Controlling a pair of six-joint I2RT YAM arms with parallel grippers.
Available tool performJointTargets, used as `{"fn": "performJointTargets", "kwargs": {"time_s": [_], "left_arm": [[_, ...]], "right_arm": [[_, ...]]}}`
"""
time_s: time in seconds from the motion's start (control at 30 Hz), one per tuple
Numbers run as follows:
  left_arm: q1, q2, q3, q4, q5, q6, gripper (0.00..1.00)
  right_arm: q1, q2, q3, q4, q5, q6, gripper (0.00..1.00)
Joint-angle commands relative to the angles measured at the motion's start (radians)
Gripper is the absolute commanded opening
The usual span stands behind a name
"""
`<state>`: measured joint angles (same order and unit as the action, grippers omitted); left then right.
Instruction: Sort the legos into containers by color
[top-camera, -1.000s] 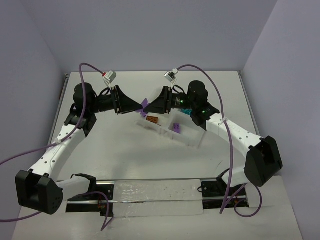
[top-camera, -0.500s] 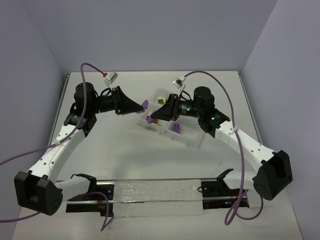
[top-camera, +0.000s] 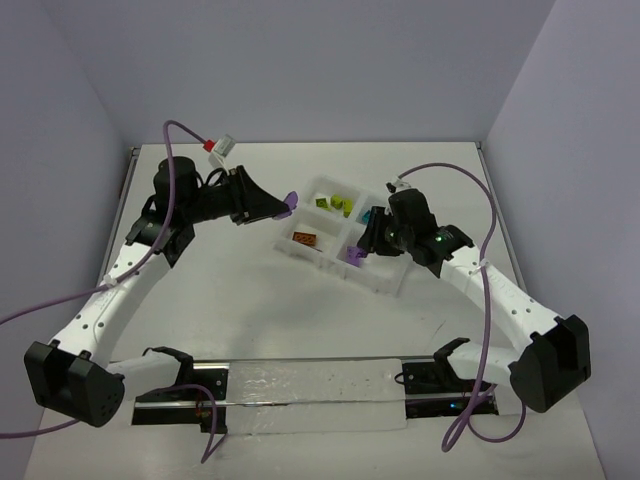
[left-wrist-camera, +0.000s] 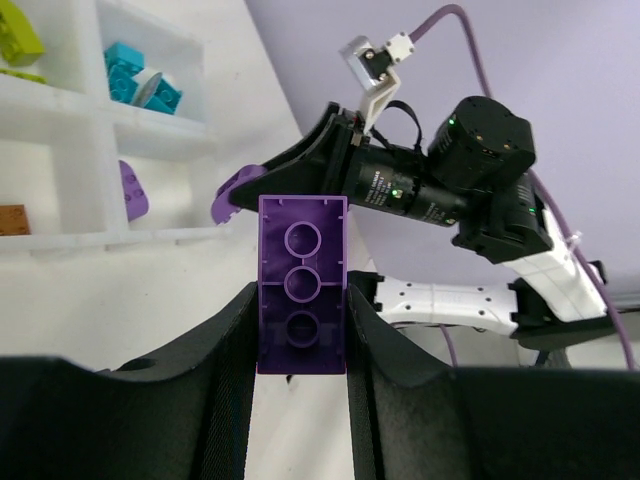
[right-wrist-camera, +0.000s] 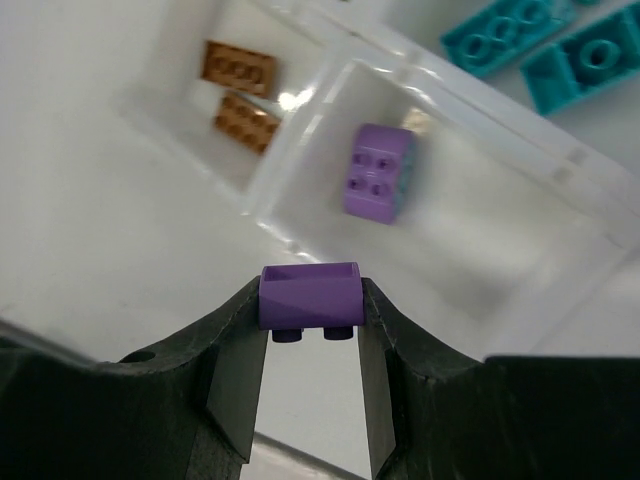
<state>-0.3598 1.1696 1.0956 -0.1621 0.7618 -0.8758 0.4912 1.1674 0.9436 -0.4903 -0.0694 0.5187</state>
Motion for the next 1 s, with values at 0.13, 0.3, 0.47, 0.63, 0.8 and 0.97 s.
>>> {"fn": "performJointTargets", "kwargs": {"time_s": [0.13,0.3,0.47,0.63,0.8,0.97], "left_arm": [[-0.095,0.061,0.079,-0.131,-0.166,0.074,0.00],[-0.148,0.123,0.108,-0.143,-0.205,0.075,0.00],[-0.219,0.197,0.160,-0.171,-0.249,0.097,0.00],[-0.277,0.280,0.221,-0.188,-0.302,0.115,0.00],[-0.368,0.436,0.310,-0.214,-0.351,0.137,0.00],[-0.413,0.569,0.400,-0.218,-0.363,0.142,0.00]], "right_arm": [[-0.003,0.065,-0.008,-0.047,0.208,-0.028,0.22],[-0.002,0.111,0.021,-0.034,0.201,-0.025,0.76],[-0.003,0.090,0.074,-0.079,0.254,-0.029,0.93],[-0.013,-0.016,0.109,-0.139,0.356,-0.022,0.93],[-0.059,-0.165,0.101,-0.190,0.444,0.009,0.93],[-0.077,-0.285,0.084,-0.225,0.496,0.035,0.93]]}}
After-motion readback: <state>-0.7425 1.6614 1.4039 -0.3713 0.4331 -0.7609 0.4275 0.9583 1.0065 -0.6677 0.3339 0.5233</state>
